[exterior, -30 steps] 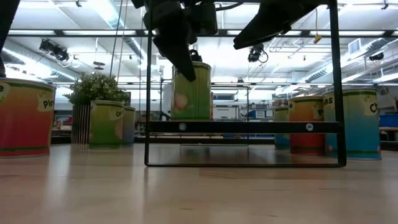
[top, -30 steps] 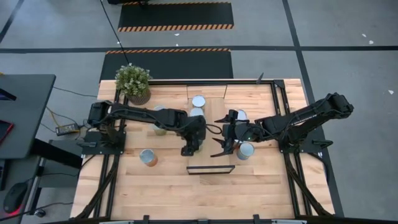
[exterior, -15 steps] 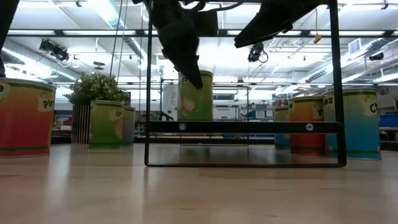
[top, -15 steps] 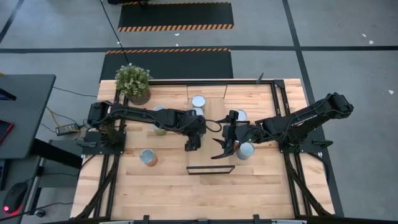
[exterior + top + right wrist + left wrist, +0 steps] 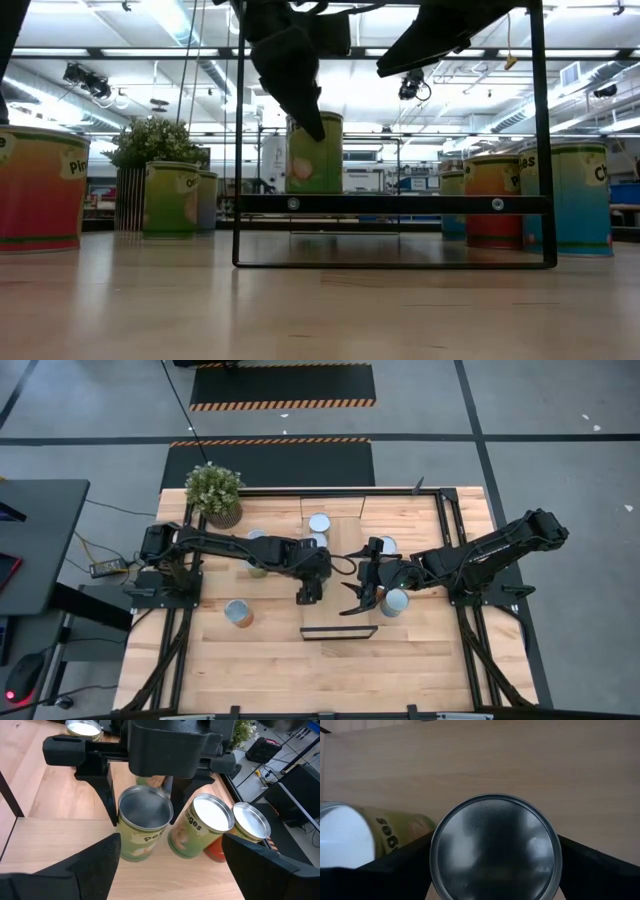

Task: Pick and place cans onto a shelf
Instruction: Put the canned pears on the shelf

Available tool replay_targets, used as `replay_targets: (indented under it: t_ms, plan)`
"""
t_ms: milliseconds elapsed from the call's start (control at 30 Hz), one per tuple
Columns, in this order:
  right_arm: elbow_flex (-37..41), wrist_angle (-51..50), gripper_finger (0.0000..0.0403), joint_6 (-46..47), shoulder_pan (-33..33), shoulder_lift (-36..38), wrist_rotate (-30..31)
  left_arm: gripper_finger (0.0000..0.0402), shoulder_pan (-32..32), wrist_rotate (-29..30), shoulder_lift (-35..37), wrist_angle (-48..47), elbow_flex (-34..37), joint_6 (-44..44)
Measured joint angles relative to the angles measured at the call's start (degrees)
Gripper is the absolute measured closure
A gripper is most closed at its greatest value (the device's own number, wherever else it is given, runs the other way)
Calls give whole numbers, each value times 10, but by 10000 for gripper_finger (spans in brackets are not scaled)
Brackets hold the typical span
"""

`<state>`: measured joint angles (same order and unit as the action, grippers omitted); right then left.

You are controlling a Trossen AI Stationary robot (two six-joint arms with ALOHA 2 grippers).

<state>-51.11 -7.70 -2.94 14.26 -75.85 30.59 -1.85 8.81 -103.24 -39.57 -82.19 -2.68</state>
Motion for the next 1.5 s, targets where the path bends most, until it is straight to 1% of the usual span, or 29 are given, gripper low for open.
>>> replay_targets:
  t_ms: [100,300,800,867,933,1000,1133,1333,1500]
  plan:
    - [0,0,49,0,0,0,0,48,0,-13,0,-1,0,-10]
    - [0,0,49,3,0,0,-1,47,-3,-14,0,-1,0,-28]
    - [0,0,49,4,0,0,-3,45,-3,-16,0,-4,0,-30]
    - [0,0,49,4,0,0,-3,36,-4,-16,0,-11,1,-32]
    - [0,0,49,4,0,0,-3,15,-5,-15,0,-16,1,-40]
    - [0,1,49,4,0,0,-3,6,-6,-12,0,-26,1,-40]
    - [0,2,49,4,0,0,-3,5,-7,-8,0,-24,1,-37]
    - [0,3,49,5,0,0,-3,4,-5,19,10,-24,1,-54]
    - [0,4,49,4,0,0,-3,5,-5,20,15,-22,1,-70]
